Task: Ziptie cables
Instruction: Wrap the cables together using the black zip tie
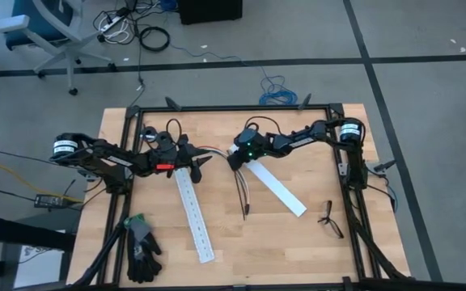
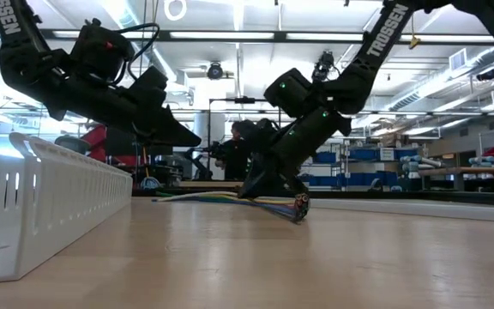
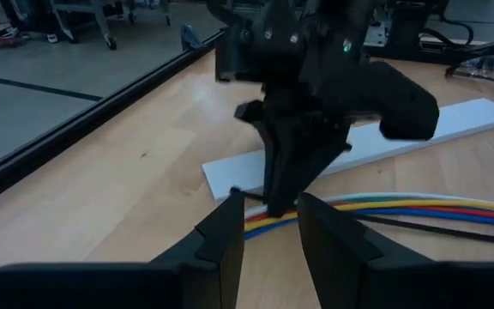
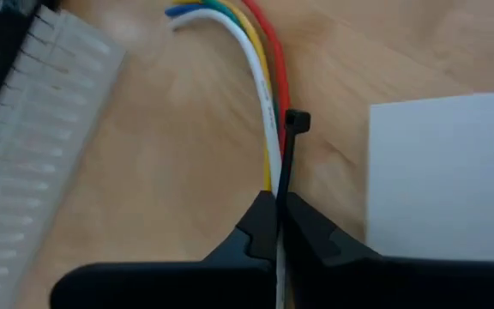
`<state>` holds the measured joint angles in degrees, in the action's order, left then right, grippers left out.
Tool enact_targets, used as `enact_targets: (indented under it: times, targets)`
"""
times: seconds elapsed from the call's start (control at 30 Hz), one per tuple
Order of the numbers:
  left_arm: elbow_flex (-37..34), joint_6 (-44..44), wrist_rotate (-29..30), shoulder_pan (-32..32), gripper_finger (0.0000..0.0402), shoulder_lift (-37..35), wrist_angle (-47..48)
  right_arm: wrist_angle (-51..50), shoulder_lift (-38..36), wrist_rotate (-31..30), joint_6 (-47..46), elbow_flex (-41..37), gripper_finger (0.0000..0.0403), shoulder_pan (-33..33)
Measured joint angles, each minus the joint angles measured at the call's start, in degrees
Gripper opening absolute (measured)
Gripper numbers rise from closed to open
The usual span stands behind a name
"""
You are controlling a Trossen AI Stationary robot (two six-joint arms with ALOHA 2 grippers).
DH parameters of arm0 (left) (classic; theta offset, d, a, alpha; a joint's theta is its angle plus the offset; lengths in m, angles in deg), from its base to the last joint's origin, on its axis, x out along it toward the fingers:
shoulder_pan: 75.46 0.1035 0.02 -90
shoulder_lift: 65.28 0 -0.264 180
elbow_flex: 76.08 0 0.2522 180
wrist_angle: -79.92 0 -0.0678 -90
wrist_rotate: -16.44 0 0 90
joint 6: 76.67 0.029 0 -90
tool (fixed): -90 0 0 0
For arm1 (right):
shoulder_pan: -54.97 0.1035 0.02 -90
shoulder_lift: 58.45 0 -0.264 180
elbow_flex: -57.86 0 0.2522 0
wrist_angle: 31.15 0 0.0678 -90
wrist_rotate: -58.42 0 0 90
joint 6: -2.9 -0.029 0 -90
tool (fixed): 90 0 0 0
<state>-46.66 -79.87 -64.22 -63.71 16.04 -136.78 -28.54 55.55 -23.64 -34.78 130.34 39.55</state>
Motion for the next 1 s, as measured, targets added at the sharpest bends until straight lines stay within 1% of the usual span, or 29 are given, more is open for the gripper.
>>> enact_targets:
  times: [0.33,0.57,0.8,1.0]
  targets:
    - [0.0,0.0,0.0,0.0,0.0120,0.0,-0.3,-1.2,-7.7,-0.2,5.2,0.0,0.0001,0.2]
    - [0.0,-0.3,-0.3,0.0,0.0120,0.0,-0.6,-2.0,-8.1,1.0,5.5,0.0,0.0001,0.4]
    - [0.0,-0.1,-3.8,0.0,0.0120,0.0,-3.4,-1.5,-8.1,0.6,8.1,0.0,0.0000,1.7]
    - [0.0,1.5,-3.6,0.0,0.0120,0.0,-5.5,0.2,-8.1,0.4,9.9,0.0,0.0000,2.6]
